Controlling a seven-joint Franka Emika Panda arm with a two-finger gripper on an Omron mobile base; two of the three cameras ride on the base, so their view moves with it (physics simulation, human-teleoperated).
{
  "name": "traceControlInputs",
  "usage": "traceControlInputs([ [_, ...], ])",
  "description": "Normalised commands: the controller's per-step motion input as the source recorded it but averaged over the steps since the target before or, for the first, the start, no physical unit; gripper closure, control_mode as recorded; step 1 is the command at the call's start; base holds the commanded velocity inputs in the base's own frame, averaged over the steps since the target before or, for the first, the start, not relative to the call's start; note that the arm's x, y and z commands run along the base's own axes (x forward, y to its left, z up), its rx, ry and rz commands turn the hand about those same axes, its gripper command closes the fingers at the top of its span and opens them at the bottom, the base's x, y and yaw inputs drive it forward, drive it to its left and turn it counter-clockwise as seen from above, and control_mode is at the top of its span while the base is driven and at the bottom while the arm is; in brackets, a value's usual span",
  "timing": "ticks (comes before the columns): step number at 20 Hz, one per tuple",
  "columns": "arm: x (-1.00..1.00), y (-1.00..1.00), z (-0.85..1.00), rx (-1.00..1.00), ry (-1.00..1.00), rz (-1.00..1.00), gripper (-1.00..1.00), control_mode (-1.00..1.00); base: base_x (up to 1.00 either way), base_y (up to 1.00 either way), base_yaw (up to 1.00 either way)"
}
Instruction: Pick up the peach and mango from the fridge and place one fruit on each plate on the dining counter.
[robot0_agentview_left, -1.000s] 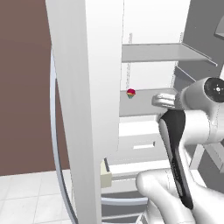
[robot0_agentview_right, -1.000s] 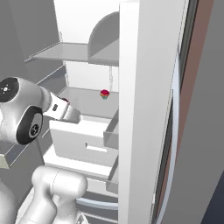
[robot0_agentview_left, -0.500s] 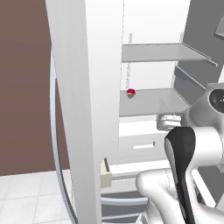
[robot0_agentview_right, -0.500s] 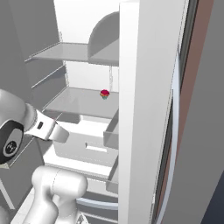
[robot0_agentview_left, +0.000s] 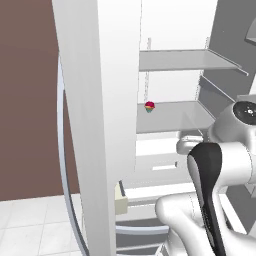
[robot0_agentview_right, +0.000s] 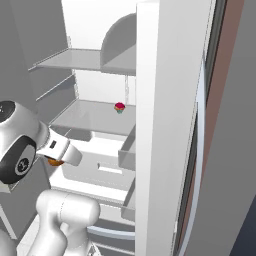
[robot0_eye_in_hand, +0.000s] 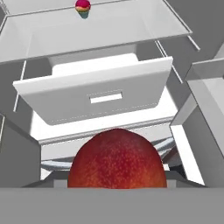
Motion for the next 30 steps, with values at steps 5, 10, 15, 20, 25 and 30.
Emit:
traceControlInputs([
  [5, 0.03, 0.00, -0.16, 0.00, -0.01, 0.01, 1.00, 1.00, 0.10, 0.02, 0.02],
  [10, 0.00, 0.00, 0.00, 0.00, 0.00, 0.00, 1.00, 1.00, -0.24, 0.00, 0.02],
  [15, 0.00, 0.00, 0.00, 0.00, 0.00, 0.00, 1.00, 1.00, -0.93, 0.00, 0.04],
  [20, 0.00, 0.00, 0.00, 0.00, 0.00, 0.00, 1.00, 1.00, -0.98, 0.03, 0.14],
  [25, 0.00, 0.00, 0.00, 0.00, 0.00, 0.00, 1.00, 1.00, -0.51, 0.23, 0.36],
  [30, 0.00, 0.00, 0.00, 0.00, 0.00, 0.00, 1.00, 1.00, -0.32, 0.33, 0.40],
])
